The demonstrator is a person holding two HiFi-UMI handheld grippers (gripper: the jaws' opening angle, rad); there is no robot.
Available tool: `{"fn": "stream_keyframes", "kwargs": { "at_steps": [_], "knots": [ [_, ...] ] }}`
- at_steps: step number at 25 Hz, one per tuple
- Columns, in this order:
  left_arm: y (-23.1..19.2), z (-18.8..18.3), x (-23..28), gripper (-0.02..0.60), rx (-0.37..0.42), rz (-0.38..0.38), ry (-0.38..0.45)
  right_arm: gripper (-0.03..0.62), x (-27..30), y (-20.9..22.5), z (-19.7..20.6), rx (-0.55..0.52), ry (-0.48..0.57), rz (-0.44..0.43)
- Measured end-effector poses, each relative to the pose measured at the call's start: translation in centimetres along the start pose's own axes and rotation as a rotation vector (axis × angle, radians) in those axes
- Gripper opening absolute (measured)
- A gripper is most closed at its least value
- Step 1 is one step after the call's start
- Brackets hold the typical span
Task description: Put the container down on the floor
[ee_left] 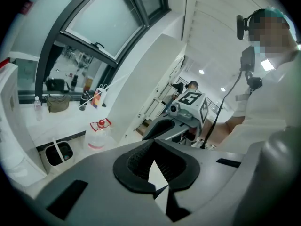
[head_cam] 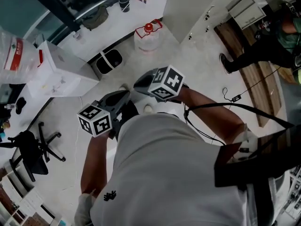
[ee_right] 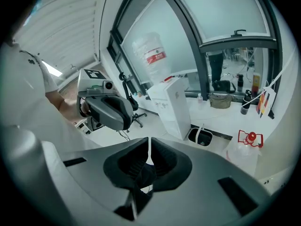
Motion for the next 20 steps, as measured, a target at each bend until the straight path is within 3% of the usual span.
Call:
{"fn": "stream_keyframes", "kwargs": {
  "at_steps": [20],
  "knots": [
    [0.9, 0.2, 1.0, 0.011, -0.009, 0.021, 0.011, 0.025, -1.6, -0.9, 0.8, 0.011, 0.057, 0.037]
  ]
}}
Point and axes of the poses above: the fingertips, and each gripper's own axes: x forward along the fingers, y to its right, z out of its underside, the point moved 8 cm from there along -x, backward along the fingers, and after that the axes turned 9 degrees about y, right-handed, at the moved point
